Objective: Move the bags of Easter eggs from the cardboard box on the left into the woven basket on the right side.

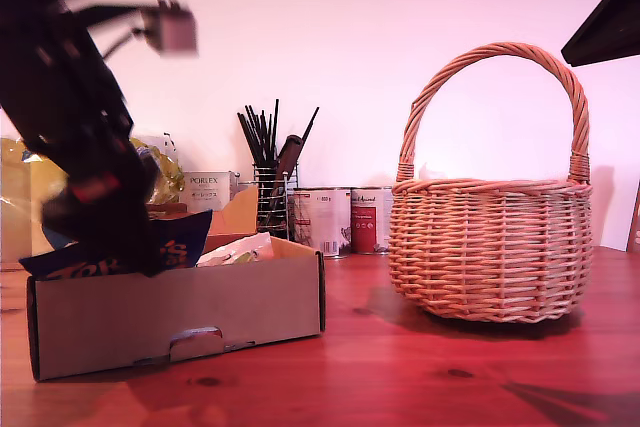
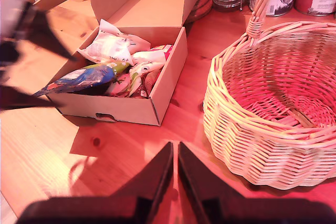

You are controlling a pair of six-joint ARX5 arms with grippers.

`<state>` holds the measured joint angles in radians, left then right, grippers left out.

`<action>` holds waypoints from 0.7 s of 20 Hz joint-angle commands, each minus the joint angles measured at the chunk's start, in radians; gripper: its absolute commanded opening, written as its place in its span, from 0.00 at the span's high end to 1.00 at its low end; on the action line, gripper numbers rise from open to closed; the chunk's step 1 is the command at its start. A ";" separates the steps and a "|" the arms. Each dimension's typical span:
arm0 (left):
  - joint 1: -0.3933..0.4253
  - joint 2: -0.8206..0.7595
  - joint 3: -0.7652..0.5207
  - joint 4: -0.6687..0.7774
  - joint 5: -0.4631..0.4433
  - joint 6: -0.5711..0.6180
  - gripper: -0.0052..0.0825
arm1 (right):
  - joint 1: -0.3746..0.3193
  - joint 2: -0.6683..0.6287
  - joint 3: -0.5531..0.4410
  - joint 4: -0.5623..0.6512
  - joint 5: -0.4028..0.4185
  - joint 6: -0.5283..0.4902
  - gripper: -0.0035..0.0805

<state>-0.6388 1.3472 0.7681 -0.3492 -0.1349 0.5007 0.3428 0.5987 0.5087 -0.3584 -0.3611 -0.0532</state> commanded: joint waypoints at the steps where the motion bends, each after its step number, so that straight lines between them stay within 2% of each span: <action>1: -0.001 0.006 -0.015 0.045 -0.031 -0.002 0.07 | 0.004 -0.005 0.012 0.010 -0.006 -0.001 0.97; 8: 0.009 0.014 -0.015 0.097 -0.110 0.004 0.09 | 0.004 -0.005 0.012 0.010 -0.007 -0.001 0.97; 10: 0.037 0.015 -0.015 0.098 -0.110 -0.005 0.19 | 0.004 -0.005 0.012 0.010 -0.007 -0.001 0.97; 12: 0.077 0.020 -0.015 0.101 -0.100 -0.034 0.34 | 0.004 -0.005 0.013 0.010 -0.007 -0.001 0.97; 13: 0.100 0.022 -0.015 0.106 -0.074 -0.042 0.38 | 0.004 -0.005 0.013 0.010 -0.007 -0.001 0.97; 14: 0.121 0.023 -0.015 0.113 -0.034 -0.045 0.39 | 0.004 -0.005 0.013 0.010 -0.007 -0.001 0.97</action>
<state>-0.5232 1.3525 0.7681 -0.2508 -0.1833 0.4664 0.3428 0.5987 0.5087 -0.3580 -0.3614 -0.0532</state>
